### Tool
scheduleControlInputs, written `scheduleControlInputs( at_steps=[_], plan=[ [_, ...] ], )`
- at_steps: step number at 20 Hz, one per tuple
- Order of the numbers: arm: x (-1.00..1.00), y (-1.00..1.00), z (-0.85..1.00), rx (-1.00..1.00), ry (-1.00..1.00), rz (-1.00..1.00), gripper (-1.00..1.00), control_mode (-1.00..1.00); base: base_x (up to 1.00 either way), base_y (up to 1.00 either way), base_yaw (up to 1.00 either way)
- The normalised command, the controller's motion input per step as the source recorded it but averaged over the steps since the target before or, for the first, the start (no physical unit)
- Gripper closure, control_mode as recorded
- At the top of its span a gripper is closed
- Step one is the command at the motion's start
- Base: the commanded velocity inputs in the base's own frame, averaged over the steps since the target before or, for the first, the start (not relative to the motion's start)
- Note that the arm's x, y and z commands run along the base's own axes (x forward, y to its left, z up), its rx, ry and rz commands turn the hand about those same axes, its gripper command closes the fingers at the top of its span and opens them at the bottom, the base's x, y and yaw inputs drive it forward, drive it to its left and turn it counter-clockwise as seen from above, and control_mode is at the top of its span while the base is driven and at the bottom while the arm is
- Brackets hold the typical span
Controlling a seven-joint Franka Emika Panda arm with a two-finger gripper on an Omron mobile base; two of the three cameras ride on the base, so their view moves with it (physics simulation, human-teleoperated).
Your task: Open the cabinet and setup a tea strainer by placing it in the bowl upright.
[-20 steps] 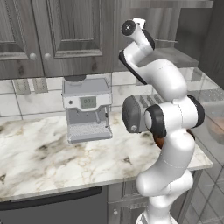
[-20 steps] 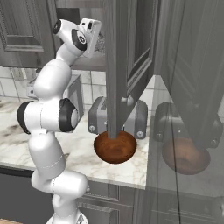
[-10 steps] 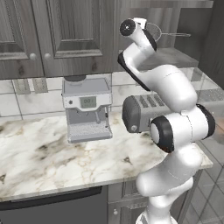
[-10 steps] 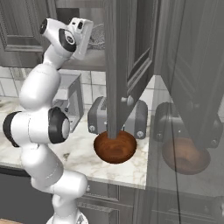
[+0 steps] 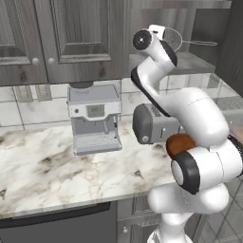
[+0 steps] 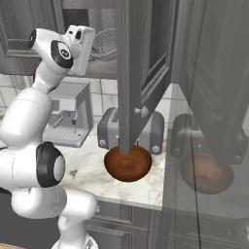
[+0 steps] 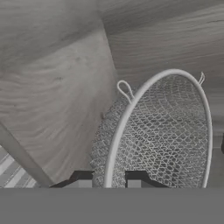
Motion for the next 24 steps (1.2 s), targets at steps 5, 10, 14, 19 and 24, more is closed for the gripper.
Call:
scheduleControlInputs(
  at_steps=[5, 10, 14, 19, 24],
  plan=[
    [-0.93, 0.21, 0.01, -0.01, 0.0, -0.19, 1.0, -1.0, 0.0, 0.0, 0.0],
    [-1.0, 0.18, 0.04, 0.0, 0.0, -0.22, 1.0, -1.0, 0.0, 0.0, 0.0],
    [-1.0, 0.21, 0.0, 0.01, 0.01, -0.27, 1.0, -1.0, 0.0, 0.0, 0.0],
    [-0.94, 0.24, 0.0, 0.06, 0.07, -0.31, 1.0, -1.0, 0.0, 0.0, 0.0],
    [-0.65, 0.44, 0.0, 0.06, 0.06, -0.41, 1.0, -1.0, 0.0, 0.0, 0.0]
  ],
)
